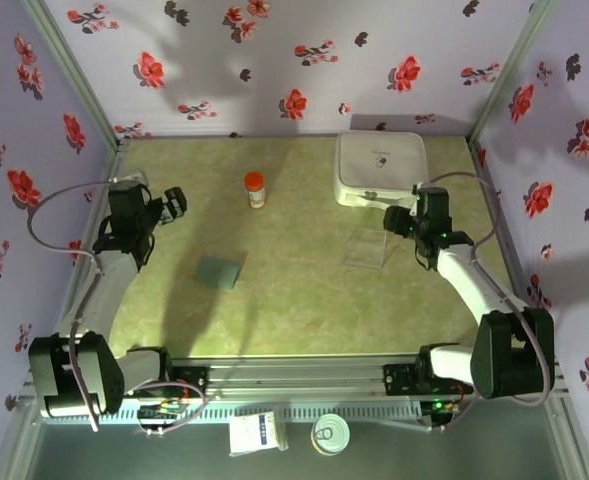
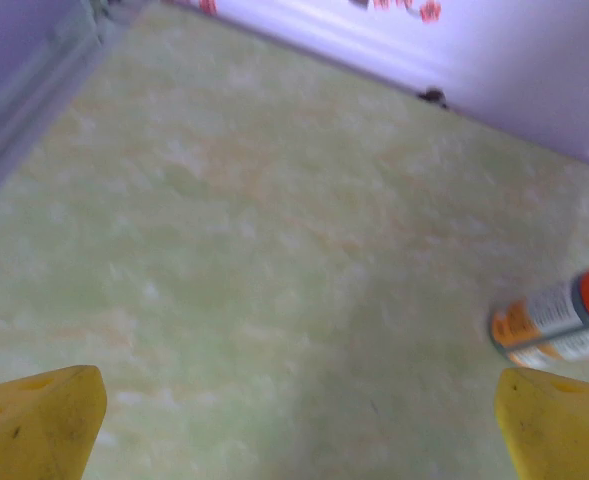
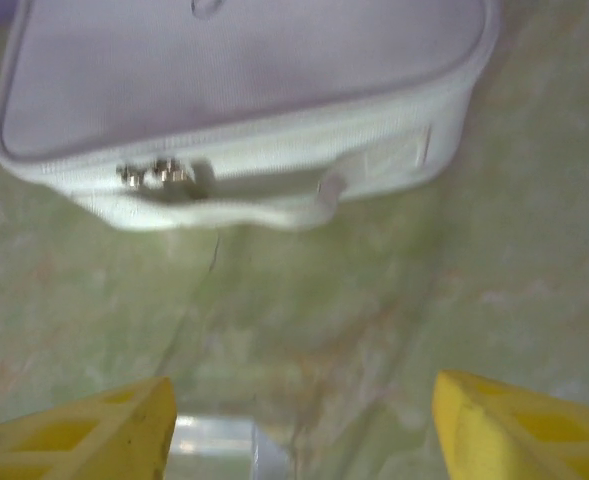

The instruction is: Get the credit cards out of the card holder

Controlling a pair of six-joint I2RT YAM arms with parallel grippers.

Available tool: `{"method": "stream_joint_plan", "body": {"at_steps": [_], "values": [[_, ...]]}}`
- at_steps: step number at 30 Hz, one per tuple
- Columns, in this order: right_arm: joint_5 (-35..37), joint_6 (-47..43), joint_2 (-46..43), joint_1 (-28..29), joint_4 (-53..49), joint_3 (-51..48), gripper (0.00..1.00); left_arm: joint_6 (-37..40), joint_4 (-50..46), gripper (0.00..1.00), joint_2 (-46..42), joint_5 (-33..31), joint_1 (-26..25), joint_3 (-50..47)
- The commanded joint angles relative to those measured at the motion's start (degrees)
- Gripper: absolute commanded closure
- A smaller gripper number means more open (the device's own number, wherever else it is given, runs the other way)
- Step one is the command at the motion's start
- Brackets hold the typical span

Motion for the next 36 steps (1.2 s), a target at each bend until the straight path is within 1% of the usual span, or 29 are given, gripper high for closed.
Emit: {"method": "stream_joint_plan", "body": {"at_steps": [1,5,7,10,13,16,25,36], "values": [[-1.3,3.7,-0.7,1.1,-10.1,1.9,0.43,-3.3,-14.2,0.0,-0.6,5.9,-0.4,3.4],[-5.5,4.0,-1.2,1.6,-11.5,0.8,0.5,-1.1,-24.4,0.0,1.6,9.2,-0.5,9.4],[-6.1,4.4,-1.0,2.2,-11.7,0.4,0.54,0.5,-29.4,0.0,2.8,9.9,-0.4,12.4],[-6.9,4.7,0.7,3.1,-12.2,0.6,0.62,3.5,-33.1,0.0,3.7,9.7,-0.5,14.8],[-7.0,4.8,2.3,4.0,-11.8,0.7,0.65,5.6,-31.9,0.0,3.9,8.6,-0.5,13.7],[-6.2,5.1,3.8,4.6,-11.5,0.7,0.68,5.6,-31.2,0.0,4.4,8.7,-0.1,12.9],[-4.0,4.5,8.7,4.9,-10.2,1.5,0.71,8.3,-31.1,0.0,4.1,8.5,1.8,11.7],[-3.7,2.3,12.8,4.9,-9.2,2.7,0.79,8.1,-30.7,0.0,4.5,9.5,2.6,11.8]]}}
